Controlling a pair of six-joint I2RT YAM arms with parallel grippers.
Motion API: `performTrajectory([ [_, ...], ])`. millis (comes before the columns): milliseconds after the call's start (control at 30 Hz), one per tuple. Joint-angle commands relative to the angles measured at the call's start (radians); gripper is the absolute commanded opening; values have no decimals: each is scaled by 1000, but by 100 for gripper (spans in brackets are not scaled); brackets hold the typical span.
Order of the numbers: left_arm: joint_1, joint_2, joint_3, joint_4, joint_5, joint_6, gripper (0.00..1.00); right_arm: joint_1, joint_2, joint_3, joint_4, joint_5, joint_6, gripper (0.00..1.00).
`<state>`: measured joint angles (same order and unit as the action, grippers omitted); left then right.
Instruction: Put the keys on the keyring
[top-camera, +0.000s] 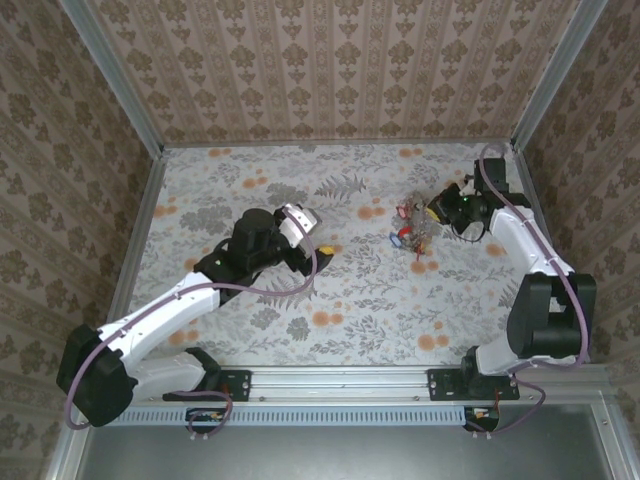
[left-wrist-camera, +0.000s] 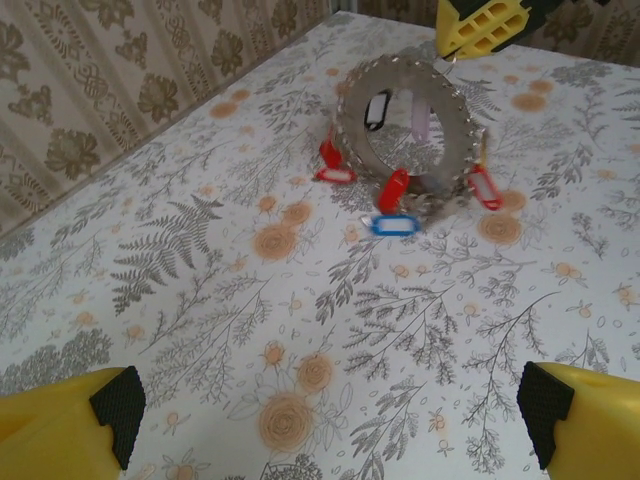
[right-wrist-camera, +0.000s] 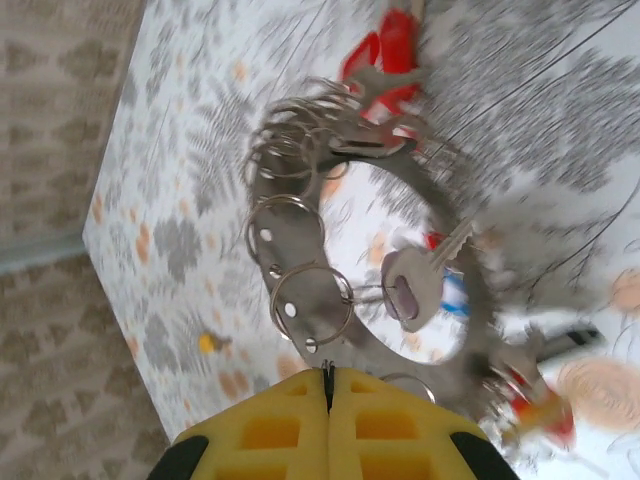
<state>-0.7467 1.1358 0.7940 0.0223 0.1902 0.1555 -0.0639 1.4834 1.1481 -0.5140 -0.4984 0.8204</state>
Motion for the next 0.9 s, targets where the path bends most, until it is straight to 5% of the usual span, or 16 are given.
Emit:
performTrajectory([
  [0,-7,-20,48,39,36,33,99,42,-58,83,-151,-82,-109,0],
  [500,-8,-63,76,-8,7,144,98,273,-86,336,-498,-64,-482,0],
  [867,10,-99,90,-53,3,134,94,431,-117,374,-481,-37,-739,0],
])
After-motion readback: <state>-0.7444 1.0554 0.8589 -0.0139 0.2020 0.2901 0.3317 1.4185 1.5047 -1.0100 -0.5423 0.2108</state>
